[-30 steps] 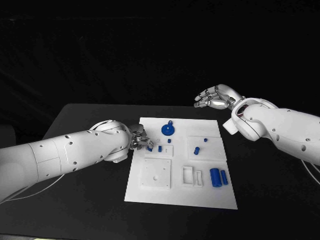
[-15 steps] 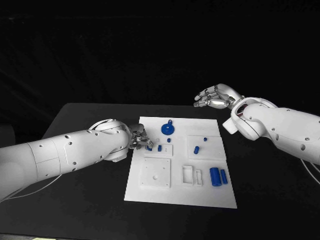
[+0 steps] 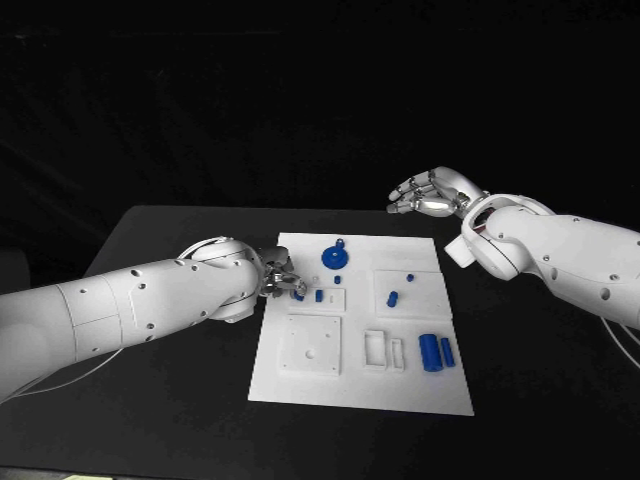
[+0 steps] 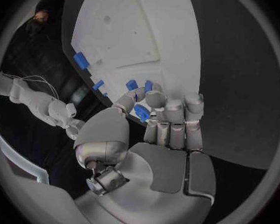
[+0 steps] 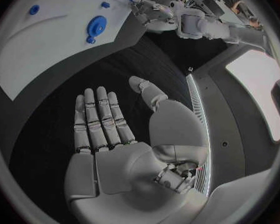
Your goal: Assemble the parts on the task board
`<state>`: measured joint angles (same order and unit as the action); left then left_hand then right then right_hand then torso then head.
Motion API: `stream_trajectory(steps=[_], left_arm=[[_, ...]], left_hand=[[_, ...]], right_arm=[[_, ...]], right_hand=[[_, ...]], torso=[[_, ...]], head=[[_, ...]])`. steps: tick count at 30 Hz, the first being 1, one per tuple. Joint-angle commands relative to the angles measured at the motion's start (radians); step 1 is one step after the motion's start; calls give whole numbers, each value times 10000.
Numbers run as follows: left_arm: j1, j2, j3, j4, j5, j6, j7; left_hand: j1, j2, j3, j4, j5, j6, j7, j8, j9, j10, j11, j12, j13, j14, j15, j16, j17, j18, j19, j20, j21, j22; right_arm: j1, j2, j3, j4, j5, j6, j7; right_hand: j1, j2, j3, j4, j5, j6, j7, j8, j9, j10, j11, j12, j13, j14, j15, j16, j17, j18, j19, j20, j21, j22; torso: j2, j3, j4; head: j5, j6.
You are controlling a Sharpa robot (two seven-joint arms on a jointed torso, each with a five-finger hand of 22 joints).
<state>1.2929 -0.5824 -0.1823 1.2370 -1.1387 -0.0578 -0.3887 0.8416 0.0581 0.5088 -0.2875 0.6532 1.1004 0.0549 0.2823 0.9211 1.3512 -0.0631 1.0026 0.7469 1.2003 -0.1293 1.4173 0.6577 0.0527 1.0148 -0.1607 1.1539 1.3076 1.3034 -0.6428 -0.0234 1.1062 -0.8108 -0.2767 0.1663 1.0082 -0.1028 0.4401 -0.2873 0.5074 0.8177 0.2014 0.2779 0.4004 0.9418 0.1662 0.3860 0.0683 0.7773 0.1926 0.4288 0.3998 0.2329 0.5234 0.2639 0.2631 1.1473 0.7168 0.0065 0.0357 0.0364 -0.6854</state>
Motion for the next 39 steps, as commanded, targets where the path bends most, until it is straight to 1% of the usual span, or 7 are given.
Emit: stream_trajectory(steps=[1, 7, 13, 16, 21, 24, 39], left_arm=[[-85, 78, -56, 33, -89, 547, -27], [-84, 99, -55, 69, -214, 762, -53], [-84, 107, -55, 113, -258, 872, -68], [-84, 110, -54, 146, -308, 890, -84], [-84, 122, -54, 168, -316, 930, -86], [-84, 118, -54, 169, -331, 934, -102], [-84, 216, -49, 57, -440, 883, -107]], left_hand=[[36, 123, 72, -48, -73, 1214, -895, 2120, 729, 647, -749, 82, 18, 762, -717, 67, 22, 413, -13, -1102, 67, 172], [36, 120, 94, -52, -61, 1262, -918, 2152, 769, 639, -769, 183, 40, 782, -720, 138, 45, 425, -3, -1104, 95, 171], [75, 67, 138, -53, -32, 1336, -952, 2204, 831, 634, -800, 333, 71, 815, -720, 236, 76, 442, 16, -1106, 142, 171], [100, 38, 148, -45, -214, 1378, -971, 2236, 875, 613, -817, 432, 83, 831, -722, 287, 88, 454, 40, -1107, 172, 163], [103, 33, 149, -36, -417, 1414, -987, 2262, 913, 594, -831, 522, 85, 848, -725, 326, 93, 466, 66, -1106, 199, 154], [60, 90, 143, -14, -611, 1428, -993, 2273, 935, 576, -838, 575, 75, 856, -728, 340, 88, 470, 83, -1101, 206, 141], [-198, 307, 179, 48, -626, 1444, -1003, 2301, 987, 553, -847, 690, 34, 878, -727, 355, 68, 465, 114, -1078, 210, 114]], right_arm=[[-2, 6, 9, 9, -3, 54, 23], [-2, 10, 9, 3, -3, 56, 23], [-4, 9, 9, -7, -3, 59, 28], [-5, 10, 9, -7, -3, 59, 29], [-6, 8, 9, -2, -3, 60, 33], [-8, 8, 9, -7, -3, 62, 31], [-22, 39, 9, -21, -4, 78, 36]], right_hand=[[-74, 5, -47, -7, 71, -65, 22, 27, -10, 20, -9, -46, 1, -61, 7, 35, -13, 78, -57, 30, -37, 18], [-72, 5, -43, -7, 106, -67, 22, 29, -12, 20, -9, -48, 1, -62, 7, 38, -17, 80, -57, 32, -43, 21], [-79, 6, -44, -2, 140, -68, 23, 31, -15, 21, -8, -51, 1, -63, 9, 42, -21, 81, -57, 35, -47, 24], [-83, 7, -44, -1, 154, -68, 23, 32, -15, 22, -8, -52, 1, -64, 9, 43, -23, 81, -56, 36, -49, 26], [-87, 8, -44, 0, 169, -68, 24, 33, -17, 22, -8, -52, 1, -65, 10, 44, -25, 82, -56, 37, -51, 27], [-90, 9, -44, 1, 184, -69, 24, 34, -18, 23, -8, -53, 1, -65, 10, 45, -27, 83, -55, 39, -53, 29], [-97, 14, -41, 0, 249, -70, 23, 39, -22, 25, -8, -57, 1, -68, 10, 51, -35, 87, -55, 41, -62, 36]], torso=[[2, -1, 2], [0, 8, 0], [-2, 2, 6], [-3, 6, 9], [1, -5, 12], [5, -7, 14], [-4, -9, 14]], head=[[-12, 1], [-26, -17], [-43, -22], [-50, -33], [-56, -38], [-50, -43], [-63, -45]])
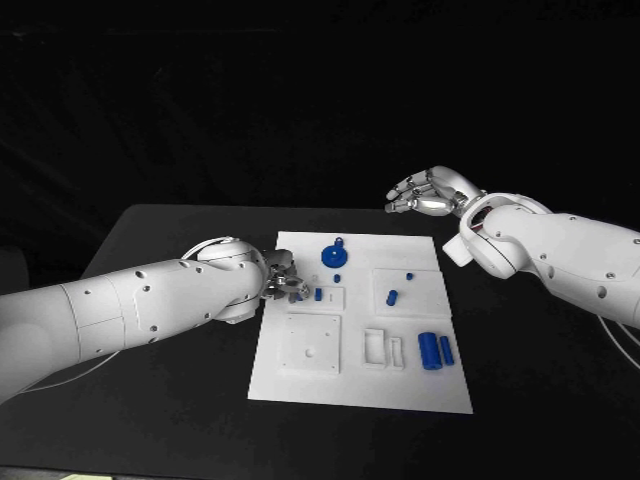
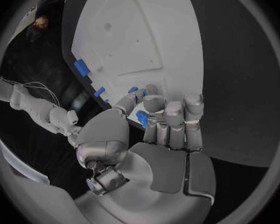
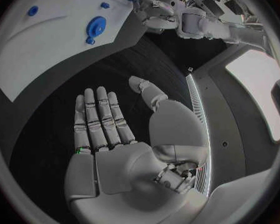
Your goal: Assemble the parts on the task board
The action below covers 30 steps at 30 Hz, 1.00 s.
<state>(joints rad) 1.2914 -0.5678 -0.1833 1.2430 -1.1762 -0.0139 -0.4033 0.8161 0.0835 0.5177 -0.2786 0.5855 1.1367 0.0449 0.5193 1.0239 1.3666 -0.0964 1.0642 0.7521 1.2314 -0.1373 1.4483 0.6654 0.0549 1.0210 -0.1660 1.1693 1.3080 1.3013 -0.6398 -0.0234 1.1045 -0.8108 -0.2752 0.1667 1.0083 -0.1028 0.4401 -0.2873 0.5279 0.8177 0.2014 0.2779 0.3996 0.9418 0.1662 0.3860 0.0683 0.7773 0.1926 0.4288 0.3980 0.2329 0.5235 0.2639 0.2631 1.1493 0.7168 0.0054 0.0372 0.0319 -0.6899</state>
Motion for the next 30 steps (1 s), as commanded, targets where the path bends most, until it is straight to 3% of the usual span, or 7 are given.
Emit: stream_trajectory(steps=[1, 17, 20, 22, 23, 26, 30], left_arm=[[-69, 72, -39, -10, -96, 463, 42], [-64, 104, -17, -277, -115, 260, -53], [-61, 127, -3, -314, -74, 27, -53], [-59, 134, 6, -345, -72, -47, -55], [-57, 141, 14, -377, -71, -21, -45], [-51, 143, 17, -453, -62, -77, -46], [-51, 129, 17, -501, -13, -96, -60]], left_hand=[[43, 56, 93, -40, 37, 1079, -903, -69, -38, 397, -515, 79, -21, 567, -647, 45, -11, 445, 53, -1026, 56, 108], [-119, 75, 230, -22, -1005, 827, -846, -59, 96, 345, -463, 92, -321, 499, -735, -53, -119, 495, 32, -1035, 34, 81], [-136, 89, 252, 27, -1967, 668, -798, -110, 135, 334, -421, 21, -510, 445, -776, -132, -196, 509, -6, -1035, -4, 60], [-155, 43, 241, 104, -2910, 558, -762, -176, 178, 311, -385, -57, -647, 392, -790, -207, -259, 514, -37, -1033, -39, 43], [-164, -104, 222, 160, -3629, 492, -733, -244, 186, 287, -357, -117, -728, 345, -807, -280, -311, 522, -70, -1034, -83, 22], [-195, -424, 171, 287, -3964, 444, -700, -345, 199, 266, -323, -198, -854, 298, -809, -365, -382, 519, -109, -1027, -145, -8], [-272, -965, 96, 521, -4059, 364, -657, -510, 194, 230, -283, -306, -973, 239, -810, -483, -470, 517, -142, -1023, -237, -58]], right_arm=[[-1, 11, 9, -7, -3, 68, 32], [-6, 9, 9, -26, -3, 85, 27], [-7, 7, 9, -23, -3, 99, 21], [-8, 6, 9, -25, -3, 102, 20], [-9, 5, 9, -25, -3, 102, 19], [-11, 3, 9, -26, -4, 105, 19], [-15, -2, 9, -34, -4, 105, 17]], right_hand=[[-97, 14, -40, -1, 50, -70, 24, 39, -14, 25, -9, -58, 1, -69, 10, 51, -18, 88, -55, 41, -63, 17], [-104, 19, -35, 0, 126, -72, 24, 44, -20, 26, -8, -63, 1, -75, 12, 56, -29, 91, -57, 46, -74, 26], [-104, 18, -34, -1, 141, -73, 24, 45, -21, 26, -7, -65, 1, -77, 13, 57, -31, 92, -57, 46, -76, 28], [-104, 20, -33, -1, 151, -73, 25, 45, -22, 26, -7, -65, 1, -78, 13, 58, -33, 93, -58, 47, -78, 29], [-104, 21, -31, -1, 158, -74, 25, 45, -22, 26, -7, -66, 1, -78, 13, 58, -33, 93, -58, 47, -79, 30], [-101, 19, -28, -2, 182, -76, 25, 46, -24, 25, -7, -68, 1, -81, 14, 59, -37, 94, -60, 48, -83, 33], [-101, 18, -26, -2, 205, -78, 26, 47, -26, 24, -6, -70, 1, -84, 15, 60, -40, 95, -61, 49, -86, 36]], torso=[[-4, 6, -3], [2, 0, -10], [1, -2, -12], [1, -4, -8], [2, -5, -5], [3, -6, 1], [-5, -4, 5]], head=[[-14, 2], [-46, 23], [-61, 19], [-71, 13], [-72, 15], [-67, 13], [-74, 4]])
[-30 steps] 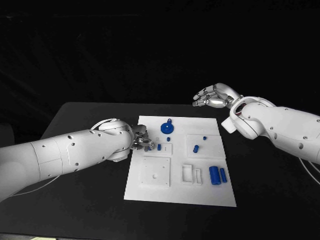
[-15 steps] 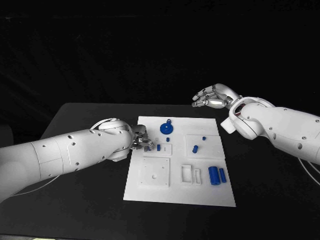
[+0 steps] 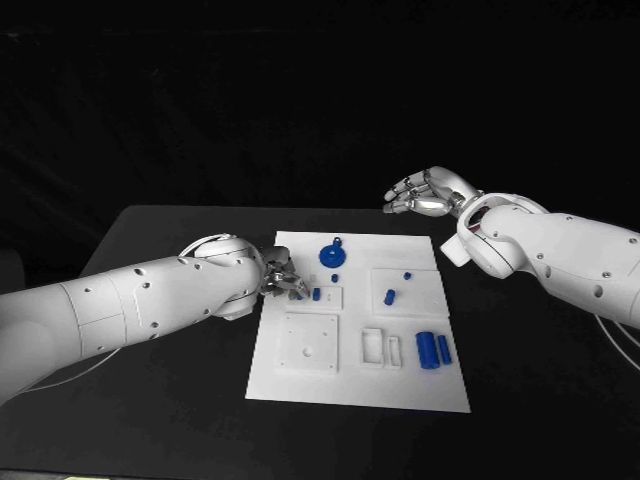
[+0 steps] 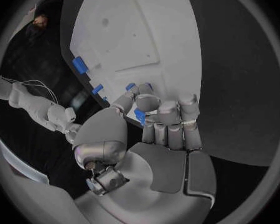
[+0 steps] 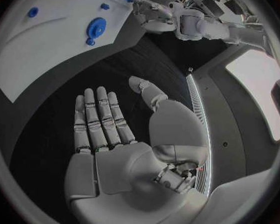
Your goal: Assemble the parts on the task board
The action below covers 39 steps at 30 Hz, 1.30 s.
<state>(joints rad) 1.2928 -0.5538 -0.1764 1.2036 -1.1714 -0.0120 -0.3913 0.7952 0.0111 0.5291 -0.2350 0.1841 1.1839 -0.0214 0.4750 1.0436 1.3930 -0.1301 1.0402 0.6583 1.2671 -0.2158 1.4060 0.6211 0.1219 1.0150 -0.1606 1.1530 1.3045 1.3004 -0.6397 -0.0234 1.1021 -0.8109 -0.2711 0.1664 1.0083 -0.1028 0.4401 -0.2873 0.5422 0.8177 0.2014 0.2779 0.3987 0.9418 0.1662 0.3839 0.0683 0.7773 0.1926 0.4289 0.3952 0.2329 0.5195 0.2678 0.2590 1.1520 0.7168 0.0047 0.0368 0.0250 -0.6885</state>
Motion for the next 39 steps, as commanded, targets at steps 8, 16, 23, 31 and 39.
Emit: stream_trajectory(steps=[8, 16, 23, 31, 39], left_arm=[[-65, -84, -52, -97, -49, -239, -189], [-68, -187, -31, -33, 19, -518, -108], [-69, -196, -15, -22, 193, -707, -12], [-69, -194, -11, -64, 298, -847, 32], [-69, -201, -10, -121, 356, -856, 59]], left_hand=[[-10, -841, 14, 383, -44, -179, 52, -203, 63, -76, 104, -196, -157, -186, -10, -206, -127, -164, -107, -1072, -185, -82], [138, -801, 60, 392, 156, -199, 66, -232, 112, -85, 120, -226, -190, -197, -2, -240, -154, -173, -112, -1069, -210, -91], [130, -804, 11, 425, 135, -200, 75, -248, 141, -79, 129, -236, -207, -196, 5, -251, -165, -190, -111, -1060, -219, -94], [-57, -1342, -27, 991, -936, -178, 61, -332, 231, -68, 117, -261, -260, -188, -7, -269, -194, -182, -105, -1082, -295, -126], [-91, -2220, 239, 1878, -1339, -173, 64, -401, 333, -74, 120, -268, -284, -211, -14, -277, -206, -160, -81, -1104, -321, -133]], right_arm=[[-15, -7, 9, -10, -4, 61, 23], [-37, -17, 9, -14, -4, 68, 25], [-46, -21, 9, -15, -4, 64, 26], [-55, -18, 9, -17, -5, 65, 26], [-61, -20, 9, -18, -5, 58, 29]], right_hand=[[-102, 15, -25, -2, 86, -81, 27, 47, -19, 22, -5, -52, 0, -87, 16, 61, -15, 95, -24, 11, -49, 11], [-105, 13, -26, -1, 99, -84, 28, 47, -21, 21, -4, -53, 0, -89, 17, 62, -18, 95, -24, 13, -52, 13], [-107, 13, -26, 0, 107, -86, 29, 47, -22, 21, -3, -54, 0, -90, 18, 62, -19, 96, -25, 14, -53, 15], [-109, 13, -26, 1, 114, -88, 29, 47, -23, 20, -3, -56, 0, -91, 18, 63, -21, 96, -25, 14, -55, 17], [-110, 9, -28, -1, 119, -91, 30, 46, -25, 18, -2, -57, 0, -93, 19, 64, -23, 96, -27, 15, -57, 19]], torso=[[-6, -3, 7], [1, 0, -2], [6, 3, 1], [-2, 15, 0], [-2, 14, 2]], head=[[-3, -12], [-4, -12], [-24, -22], [-23, -32], [-26, -13]])
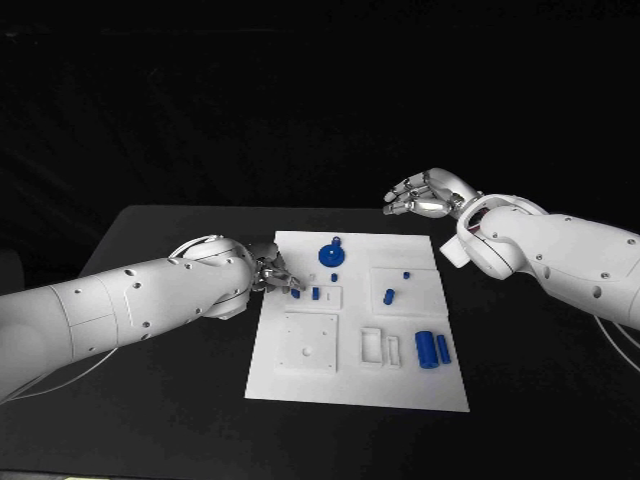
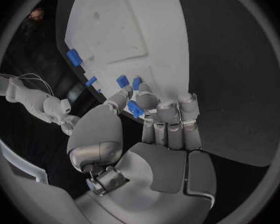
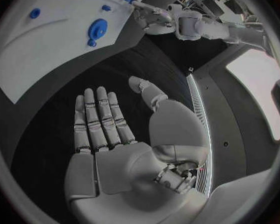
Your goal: Assemble the parts on the task board
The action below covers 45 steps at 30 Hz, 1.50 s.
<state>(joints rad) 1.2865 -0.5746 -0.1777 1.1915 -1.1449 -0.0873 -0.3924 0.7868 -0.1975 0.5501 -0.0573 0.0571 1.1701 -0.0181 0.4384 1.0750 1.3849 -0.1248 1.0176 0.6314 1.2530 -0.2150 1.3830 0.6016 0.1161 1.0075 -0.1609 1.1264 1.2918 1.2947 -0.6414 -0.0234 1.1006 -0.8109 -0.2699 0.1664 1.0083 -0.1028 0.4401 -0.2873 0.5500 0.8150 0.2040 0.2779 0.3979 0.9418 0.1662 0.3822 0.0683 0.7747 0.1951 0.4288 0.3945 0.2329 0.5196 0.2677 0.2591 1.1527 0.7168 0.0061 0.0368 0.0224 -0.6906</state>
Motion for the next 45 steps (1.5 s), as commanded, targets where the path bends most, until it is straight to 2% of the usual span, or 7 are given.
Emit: stream_trajectory(steps=[1, 5, 9, 19, 29, 38, 45], left_arm=[[-7, 8, 3, 0, 92, -99, 76], [-7, 22, 3, -3, 148, -79, 117], [-7, 37, 3, 2, 295, -24, 156], [-7, 19, 2, -20, 403, 153, 177], [-8, 81, -2, -141, 471, 490, 118], [-13, 149, -7, -270, 632, 624, 128], [-19, 234, -9, -354, 738, 664, 165]], left_hand=[[-7, -231, 45, 167, -74, -35, 32, -37, 30, 8, 68, -40, -14, -71, -22, -44, -9, -102, -6, -1101, -54, -5], [49, -510, 119, 387, -81, -40, 36, -45, 78, 2, 73, -36, -9, -84, -18, -31, -2, -98, -5, -1101, -45, -2], [95, -567, 122, 427, -80, -42, 37, -47, 97, -1, 73, -34, -6, -90, -17, -26, 2, -96, -8, -1101, -39, 1], [243, -510, 71, 516, -79, -151, 75, -137, 125, -109, 105, -97, -23, -183, 9, -89, -25, -105, -76, -1084, -54, 4], [495, 65, -226, 467, -35, -276, 161, -455, 53, -301, 180, -274, -81, -351, 96, -251, -100, -171, -308, -1021, -170, -3], [394, 1, -383, 583, -49, -271, 176, -551, 40, -337, 194, -302, -82, -388, 110, -276, -111, -190, -353, -1011, -209, -8], [181, -203, -395, 1043, -67, -265, 184, -649, 64, -373, 200, -320, -69, -425, 111, -288, -115, -186, -365, -1022, -245, -20]], right_arm=[[-4, 1, 9, -4, -5, 45, 31], [-6, 5, 9, -4, -5, 45, 32], [-7, 6, 9, -3, -5, 46, 35], [-8, -2, 9, 2, -5, 38, 35], [-8, -6, 9, 11, -5, 38, 50], [-8, 1, 9, 11, -5, 38, 54], [-9, 15, 9, -1, -5, 45, 61]], right_hand=[[-110, 9, -28, -1, 42, -65, 4, 46, -17, 18, -2, -40, 0, -67, -6, 64, -17, 96, -28, 16, -58, 12], [-110, 8, -28, -2, 45, -67, 5, 46, -18, 17, -2, -41, 0, -68, -6, 65, -18, 96, -29, 16, -59, 13], [-110, 8, -28, -2, 47, -68, 5, 46, -18, 17, -1, -42, 0, -69, -6, 65, -19, 97, -29, 17, -60, 15], [-109, 9, -27, -3, 51, -70, 6, 47, -20, 16, -1, -44, 0, -71, -5, 67, -22, 98, -30, 17, -63, 18], [-105, 9, -26, -5, 53, -70, 6, 48, -21, 16, -1, -45, 0, -72, -5, 69, -24, 99, -30, 17, -66, 22], [-101, 9, -24, -6, 55, -70, 6, 50, -22, 17, -2, -45, 1, -73, -5, 70, -26, 100, -31, 17, -68, 24], [-101, 10, -24, -5, 55, -71, 6, 51, -23, 18, -1, -45, 1, -73, -5, 72, -28, 101, -31, 18, -69, 26]], torso=[[-1, -3, 5], [-2, -1, 5], [-1, -4, 4], [-2, -6, 3], [-1, -9, 5], [3, -9, 2], [0, -10, -7]], head=[[0, 5], [2, 7], [-3, -1], [6, -6], [14, -21], [14, -34], [12, -45]])
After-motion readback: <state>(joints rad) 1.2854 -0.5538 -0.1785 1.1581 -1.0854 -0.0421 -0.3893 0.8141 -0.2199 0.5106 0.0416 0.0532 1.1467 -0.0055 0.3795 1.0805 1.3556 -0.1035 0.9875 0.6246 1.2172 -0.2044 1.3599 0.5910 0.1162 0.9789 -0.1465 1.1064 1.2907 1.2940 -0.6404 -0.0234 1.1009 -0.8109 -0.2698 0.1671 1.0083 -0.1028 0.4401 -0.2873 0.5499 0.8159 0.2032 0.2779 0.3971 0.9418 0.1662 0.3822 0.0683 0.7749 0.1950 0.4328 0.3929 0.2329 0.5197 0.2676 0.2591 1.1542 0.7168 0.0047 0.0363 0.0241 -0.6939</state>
